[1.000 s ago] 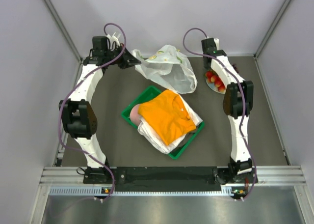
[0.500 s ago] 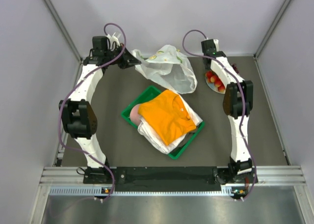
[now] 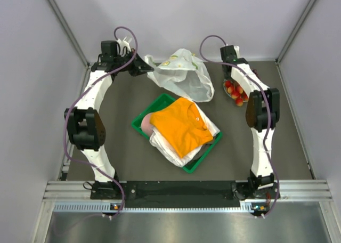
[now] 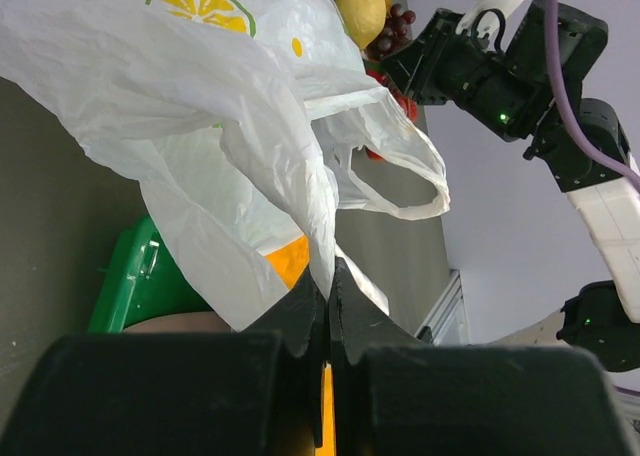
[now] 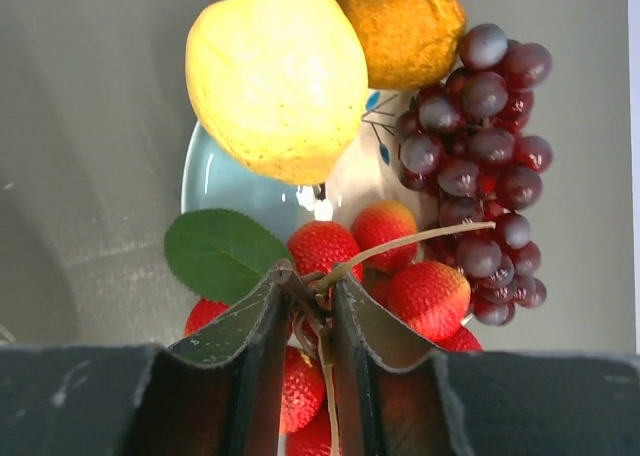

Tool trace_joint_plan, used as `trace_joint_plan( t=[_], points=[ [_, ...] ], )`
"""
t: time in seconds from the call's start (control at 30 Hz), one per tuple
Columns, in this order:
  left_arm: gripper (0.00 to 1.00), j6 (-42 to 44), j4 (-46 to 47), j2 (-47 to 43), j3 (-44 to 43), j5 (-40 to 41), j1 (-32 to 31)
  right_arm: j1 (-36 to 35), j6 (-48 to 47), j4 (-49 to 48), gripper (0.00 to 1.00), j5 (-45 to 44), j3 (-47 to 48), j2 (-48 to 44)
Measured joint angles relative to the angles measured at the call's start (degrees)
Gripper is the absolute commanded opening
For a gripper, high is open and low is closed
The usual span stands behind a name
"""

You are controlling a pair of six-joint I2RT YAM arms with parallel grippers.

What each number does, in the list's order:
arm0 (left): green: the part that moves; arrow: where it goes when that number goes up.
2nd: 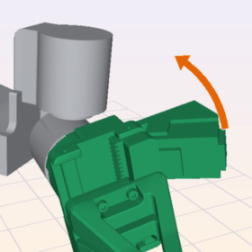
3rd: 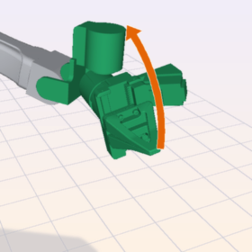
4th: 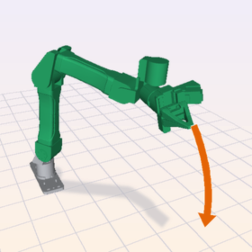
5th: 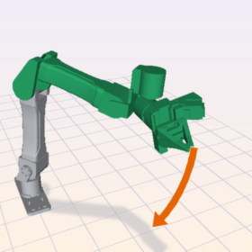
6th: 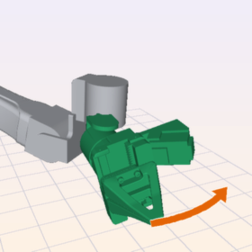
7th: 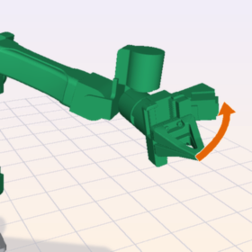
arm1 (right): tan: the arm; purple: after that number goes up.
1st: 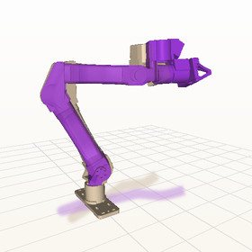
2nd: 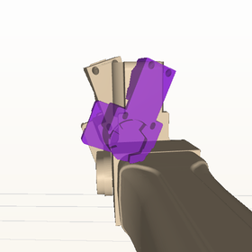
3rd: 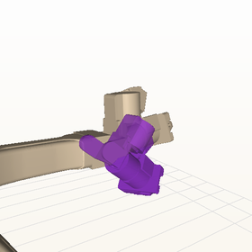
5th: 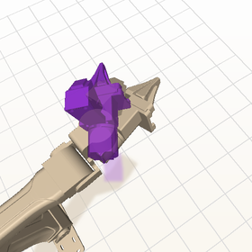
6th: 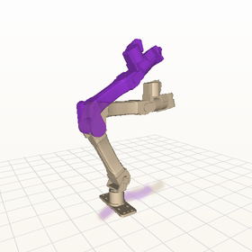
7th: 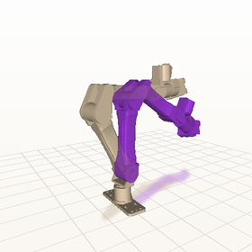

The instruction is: Place the fruits into the plastic bag

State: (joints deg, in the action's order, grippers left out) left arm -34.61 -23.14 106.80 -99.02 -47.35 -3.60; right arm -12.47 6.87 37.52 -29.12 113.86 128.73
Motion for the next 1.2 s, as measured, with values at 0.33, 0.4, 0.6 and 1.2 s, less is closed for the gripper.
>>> trace_joint_plan(
  t=[0.33,0.4,0.6,1.2],
  points=[
    [0.00,-0.50,0.66,0.00,1.73,-0.83,0.00,0.00,2.08,1.03,0.00,2.86,-1.09,-3.43],
    [0.00,-0.90,0.90,0.00,1.77,-0.85,0.00,0.00,2.47,1.31,0.00,3.26,-1.75,-4.50],
    [0.00,-1.64,2.03,0.00,1.77,-1.16,0.00,0.00,4.07,1.66,0.00,4.26,-4.11,-8.72],
    [0.00,-4.33,4.39,0.00,1.86,-1.27,-0.11,-0.07,6.25,1.92,0.00,8.68,-13.38,-26.36]
  ],
)
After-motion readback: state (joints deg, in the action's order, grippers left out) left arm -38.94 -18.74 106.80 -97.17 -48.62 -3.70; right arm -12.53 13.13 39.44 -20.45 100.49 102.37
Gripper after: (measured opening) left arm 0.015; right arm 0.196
